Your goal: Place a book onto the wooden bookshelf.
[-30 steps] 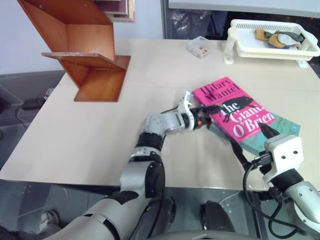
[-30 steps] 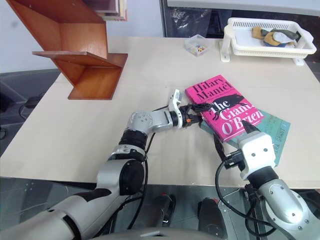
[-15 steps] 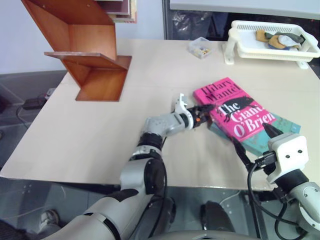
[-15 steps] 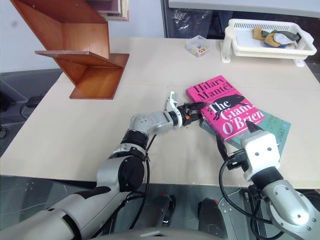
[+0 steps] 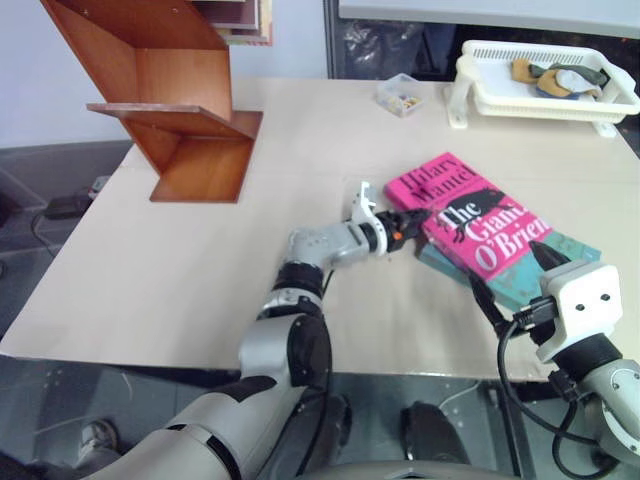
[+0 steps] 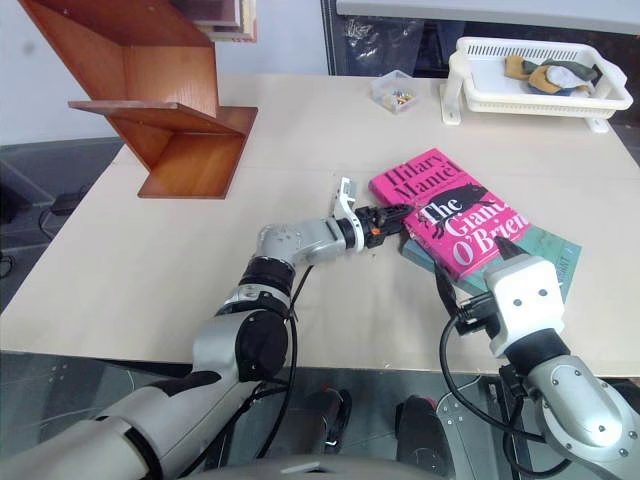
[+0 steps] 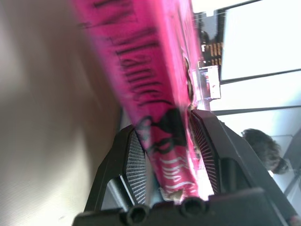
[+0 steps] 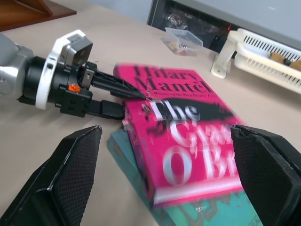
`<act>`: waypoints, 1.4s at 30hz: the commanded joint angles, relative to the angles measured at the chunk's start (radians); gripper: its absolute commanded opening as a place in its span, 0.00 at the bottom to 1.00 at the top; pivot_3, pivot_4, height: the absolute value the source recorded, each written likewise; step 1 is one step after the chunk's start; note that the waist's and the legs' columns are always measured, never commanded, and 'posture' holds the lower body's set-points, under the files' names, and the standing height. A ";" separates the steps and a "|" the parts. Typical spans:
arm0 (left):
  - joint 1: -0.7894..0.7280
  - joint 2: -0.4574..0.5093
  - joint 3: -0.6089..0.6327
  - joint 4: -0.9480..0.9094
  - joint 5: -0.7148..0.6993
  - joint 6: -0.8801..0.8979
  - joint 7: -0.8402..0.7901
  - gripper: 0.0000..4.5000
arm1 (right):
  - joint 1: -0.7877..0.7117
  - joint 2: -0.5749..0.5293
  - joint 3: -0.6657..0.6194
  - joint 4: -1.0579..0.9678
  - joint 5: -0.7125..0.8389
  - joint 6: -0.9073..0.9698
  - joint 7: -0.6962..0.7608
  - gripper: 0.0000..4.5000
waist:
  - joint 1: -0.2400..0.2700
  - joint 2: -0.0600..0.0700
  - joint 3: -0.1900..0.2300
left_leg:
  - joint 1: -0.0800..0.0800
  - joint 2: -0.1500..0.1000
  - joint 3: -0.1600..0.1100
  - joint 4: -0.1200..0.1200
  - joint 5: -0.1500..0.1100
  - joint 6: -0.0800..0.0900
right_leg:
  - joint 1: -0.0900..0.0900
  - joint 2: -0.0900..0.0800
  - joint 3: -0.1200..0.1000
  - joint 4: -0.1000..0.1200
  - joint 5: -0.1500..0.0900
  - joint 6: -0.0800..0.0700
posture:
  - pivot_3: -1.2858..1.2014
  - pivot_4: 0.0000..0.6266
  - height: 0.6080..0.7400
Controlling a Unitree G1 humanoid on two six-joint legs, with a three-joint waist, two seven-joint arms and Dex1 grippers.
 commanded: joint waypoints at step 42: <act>0.011 0.657 -0.532 -0.657 0.524 -0.701 -0.862 0.03 | -0.264 0.275 -0.046 0.013 -0.057 0.251 0.296 1.00 | -0.004 -0.001 0.001 | 0.000 0.000 0.001 -0.001 0.000 0.000 | -0.001 0.000 0.001 0.000 0.000 -0.001 | 0.52 0.24 1.00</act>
